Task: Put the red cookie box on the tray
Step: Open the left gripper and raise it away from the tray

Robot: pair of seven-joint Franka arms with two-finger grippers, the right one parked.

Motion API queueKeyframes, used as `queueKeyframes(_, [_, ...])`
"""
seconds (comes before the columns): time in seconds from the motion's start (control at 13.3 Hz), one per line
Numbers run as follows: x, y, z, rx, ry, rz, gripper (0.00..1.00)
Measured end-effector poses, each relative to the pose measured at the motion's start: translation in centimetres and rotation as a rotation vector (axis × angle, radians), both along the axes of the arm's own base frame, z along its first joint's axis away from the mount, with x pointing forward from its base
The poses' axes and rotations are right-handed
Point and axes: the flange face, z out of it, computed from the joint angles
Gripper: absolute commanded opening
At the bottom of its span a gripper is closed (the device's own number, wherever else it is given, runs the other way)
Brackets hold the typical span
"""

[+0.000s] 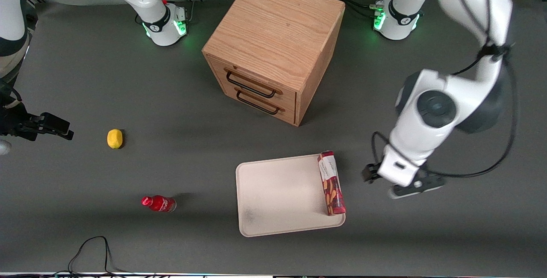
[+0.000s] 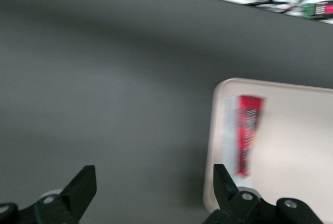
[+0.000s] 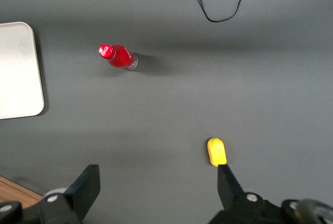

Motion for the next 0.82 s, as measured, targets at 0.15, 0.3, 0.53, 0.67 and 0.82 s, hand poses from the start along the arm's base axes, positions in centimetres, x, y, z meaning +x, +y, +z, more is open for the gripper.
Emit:
queueKeyframes(0.15, [-2.3,4.2,4.0,0.021,0.045,-0.021,1.00])
queueKeyframes(0.3, [-4.5,8.8,8.0,0.005,0.075,-0.069,1.00])
queueKeyframes(0.53, [-8.0,16.9,12.8,-0.003,0.115,-0.161,1.00])
queueKeyframes(0.67, [-10.0,20.4,14.9,-0.007,0.128,-0.206,1.00])
queueKeyframes(0.82, [-11.4,21.3,16.3,-0.010,0.125,-0.229,1.00])
